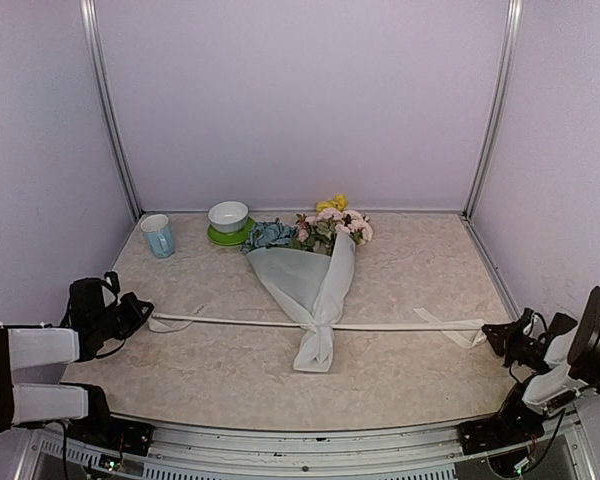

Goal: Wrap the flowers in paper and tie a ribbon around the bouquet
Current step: Place the right side of the half-tied ribbon at the center of the board.

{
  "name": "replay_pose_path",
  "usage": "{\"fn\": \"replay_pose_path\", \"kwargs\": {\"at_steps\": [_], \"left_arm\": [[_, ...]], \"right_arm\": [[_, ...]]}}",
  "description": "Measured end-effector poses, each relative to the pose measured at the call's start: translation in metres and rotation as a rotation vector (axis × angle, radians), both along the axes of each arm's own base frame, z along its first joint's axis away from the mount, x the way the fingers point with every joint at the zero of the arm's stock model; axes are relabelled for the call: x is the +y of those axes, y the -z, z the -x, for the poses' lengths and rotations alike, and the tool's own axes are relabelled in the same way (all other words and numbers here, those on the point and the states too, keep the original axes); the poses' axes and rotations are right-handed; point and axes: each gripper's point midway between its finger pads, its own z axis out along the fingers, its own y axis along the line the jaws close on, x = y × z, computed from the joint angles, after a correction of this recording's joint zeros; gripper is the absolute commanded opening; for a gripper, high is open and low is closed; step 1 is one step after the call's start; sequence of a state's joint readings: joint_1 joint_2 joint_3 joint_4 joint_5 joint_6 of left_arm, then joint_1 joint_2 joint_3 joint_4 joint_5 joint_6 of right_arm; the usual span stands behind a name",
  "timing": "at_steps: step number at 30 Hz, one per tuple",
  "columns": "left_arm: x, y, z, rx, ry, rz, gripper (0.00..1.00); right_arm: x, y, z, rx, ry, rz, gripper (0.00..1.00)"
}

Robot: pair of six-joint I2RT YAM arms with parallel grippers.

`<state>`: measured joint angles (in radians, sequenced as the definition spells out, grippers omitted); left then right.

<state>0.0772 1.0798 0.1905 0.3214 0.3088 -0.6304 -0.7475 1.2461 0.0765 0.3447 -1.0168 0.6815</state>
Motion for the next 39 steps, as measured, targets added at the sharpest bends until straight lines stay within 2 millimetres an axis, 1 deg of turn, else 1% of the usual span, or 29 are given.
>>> {"fn": "replay_pose_path", "kwargs": {"at_steps": [3,8,13,15,17,18,20,21,22,23,24,25,27,29,30,32,33,34,35,37,38,39], "left_arm": [[0.001,0.002,0.002,0.004,0.002,0.019,0.0],[0.007,0.01,0.011,0.029,-0.015,0.064,0.0],[0.007,0.007,0.012,0.022,-0.015,0.068,0.0],[0.006,0.007,0.012,0.021,-0.007,0.067,0.0],[0.001,0.006,0.011,0.02,0.01,0.038,0.0],[-0.004,0.002,0.009,0.015,0.023,0.007,0.0],[-0.017,-0.017,-0.001,-0.034,0.055,-0.052,0.0],[-0.027,-0.034,-0.009,-0.078,0.079,-0.078,0.0],[-0.039,-0.053,-0.016,-0.129,0.109,-0.1,0.0],[-0.055,-0.076,-0.023,-0.185,0.149,-0.115,0.0],[-0.071,-0.094,-0.028,-0.231,0.187,-0.124,0.0],[-0.092,-0.115,-0.032,-0.281,0.238,-0.134,0.0],[-0.14,-0.156,-0.037,-0.372,0.349,-0.144,0.0],[-0.184,-0.187,-0.037,-0.446,0.447,-0.153,0.0],[-0.203,-0.198,-0.036,-0.475,0.49,-0.161,0.0],[-0.236,-0.216,-0.035,-0.52,0.559,-0.182,0.0],[-0.25,-0.225,-0.034,-0.546,0.587,-0.195,0.0],[-0.265,-0.235,-0.033,-0.575,0.613,-0.211,0.0],[-0.277,-0.245,-0.031,-0.606,0.635,-0.223,0.0],[-0.295,-0.262,-0.024,-0.665,0.668,-0.247,0.0],[-0.301,-0.267,-0.02,-0.687,0.683,-0.256,0.0],[-0.307,-0.273,-0.015,-0.71,0.697,-0.264,0.0]], "right_arm": [[-0.004,-0.001,0.0,-0.001,0.01,-0.025,0.0],[-0.007,0.01,0.009,0.044,0.04,-0.137,0.0],[-0.006,0.008,0.01,0.041,0.038,-0.114,0.0],[-0.009,0.002,0.009,0.028,0.035,-0.07,0.0],[-0.009,-0.009,0.001,0.001,0.01,0.035,0.0],[-0.008,-0.017,-0.006,-0.018,-0.011,0.114,0.0],[-0.006,-0.045,-0.022,-0.096,-0.046,0.267,0.0],[-0.002,-0.065,-0.031,-0.154,-0.062,0.342,0.0],[0.005,-0.085,-0.037,-0.218,-0.083,0.401,0.0],[0.016,-0.105,-0.041,-0.283,-0.11,0.444,0.0],[0.026,-0.119,-0.043,-0.328,-0.132,0.468,0.0],[0.041,-0.132,-0.043,-0.376,-0.165,0.485,0.0],[0.067,-0.148,-0.041,-0.435,-0.23,0.483,0.0],[0.098,-0.158,-0.039,-0.464,-0.318,0.467,0.0],[0.111,-0.163,-0.038,-0.477,-0.358,0.46,0.0],[0.145,-0.177,-0.038,-0.498,-0.459,0.462,0.0],[0.164,-0.189,-0.036,-0.523,-0.519,0.463,0.0],[0.177,-0.2,-0.037,-0.55,-0.555,0.472,0.0],[0.194,-0.215,-0.035,-0.584,-0.604,0.475,0.0],[0.222,-0.24,-0.032,-0.657,-0.677,0.49,0.0],[0.233,-0.245,-0.03,-0.678,-0.709,0.496,0.0],[0.241,-0.246,-0.028,-0.685,-0.734,0.5,0.0]]}}
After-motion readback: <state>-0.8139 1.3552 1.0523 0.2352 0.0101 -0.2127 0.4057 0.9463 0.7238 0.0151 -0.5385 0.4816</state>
